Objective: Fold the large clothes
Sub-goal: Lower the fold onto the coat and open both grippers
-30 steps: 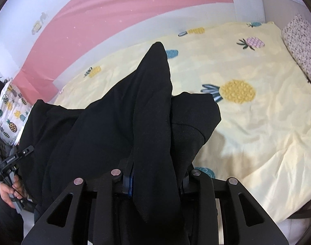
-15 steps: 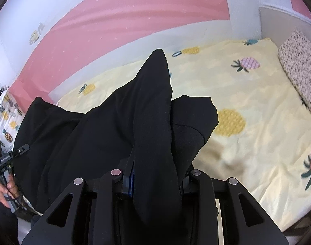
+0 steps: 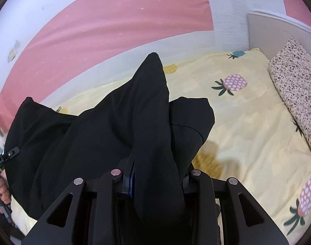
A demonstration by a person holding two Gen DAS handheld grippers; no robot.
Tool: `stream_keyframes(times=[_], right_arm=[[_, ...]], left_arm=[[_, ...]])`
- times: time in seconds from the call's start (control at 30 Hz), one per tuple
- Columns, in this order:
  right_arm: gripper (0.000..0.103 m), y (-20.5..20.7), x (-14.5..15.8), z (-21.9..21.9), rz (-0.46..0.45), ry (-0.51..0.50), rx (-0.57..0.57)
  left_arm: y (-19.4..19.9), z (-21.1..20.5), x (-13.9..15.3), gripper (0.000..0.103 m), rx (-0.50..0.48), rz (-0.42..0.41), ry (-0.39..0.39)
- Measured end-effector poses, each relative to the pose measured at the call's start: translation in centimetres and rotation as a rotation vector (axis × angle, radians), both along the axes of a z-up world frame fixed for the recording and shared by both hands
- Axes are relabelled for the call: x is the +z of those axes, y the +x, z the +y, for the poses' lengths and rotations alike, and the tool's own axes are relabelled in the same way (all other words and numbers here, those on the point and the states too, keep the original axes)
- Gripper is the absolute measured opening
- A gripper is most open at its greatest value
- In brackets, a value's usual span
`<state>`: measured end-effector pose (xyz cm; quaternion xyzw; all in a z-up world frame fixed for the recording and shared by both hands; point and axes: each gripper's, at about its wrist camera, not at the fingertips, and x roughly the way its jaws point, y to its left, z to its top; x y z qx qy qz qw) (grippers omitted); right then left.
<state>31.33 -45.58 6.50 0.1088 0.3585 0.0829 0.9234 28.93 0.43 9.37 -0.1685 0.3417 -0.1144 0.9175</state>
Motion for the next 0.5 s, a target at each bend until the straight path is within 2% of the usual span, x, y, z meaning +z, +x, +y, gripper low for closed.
stream_keyframes(times=[0.17, 0.3, 0.4, 0.43, 0.47, 0.5], right_arm=[[0.032, 4.3, -2.7, -2.5, 0.027, 0.0, -0.051], [0.036, 6.8, -7.2, -3.7, 0.124, 0.005, -0.1], [0.052, 7.6, -11.5, -5.1, 0.22, 0.007, -0.18], [0.06, 7.2, -12.2, -5.8, 0.224, 0.029, -0.207], [0.069, 6.9, -12.6, -6.2, 0.218, 0.05, -0.222], [0.07, 6.7, -12.6, -6.5, 0.21, 0.061, -0.233]], left_arm=[[4.8, -2.7, -3.2, 0.028, -0.026, 0.018, 0.034], [7.4, -3.9, -8.9, 0.028, -0.017, 0.107, 0.066], [7.8, -2.8, -12.8, 0.031, 0.045, 0.178, 0.089], [7.7, -1.9, -14.1, 0.039, 0.055, 0.209, 0.068], [7.7, -1.2, -15.1, 0.042, 0.057, 0.234, 0.04], [7.6, -0.7, -15.8, 0.047, 0.053, 0.245, 0.019]])
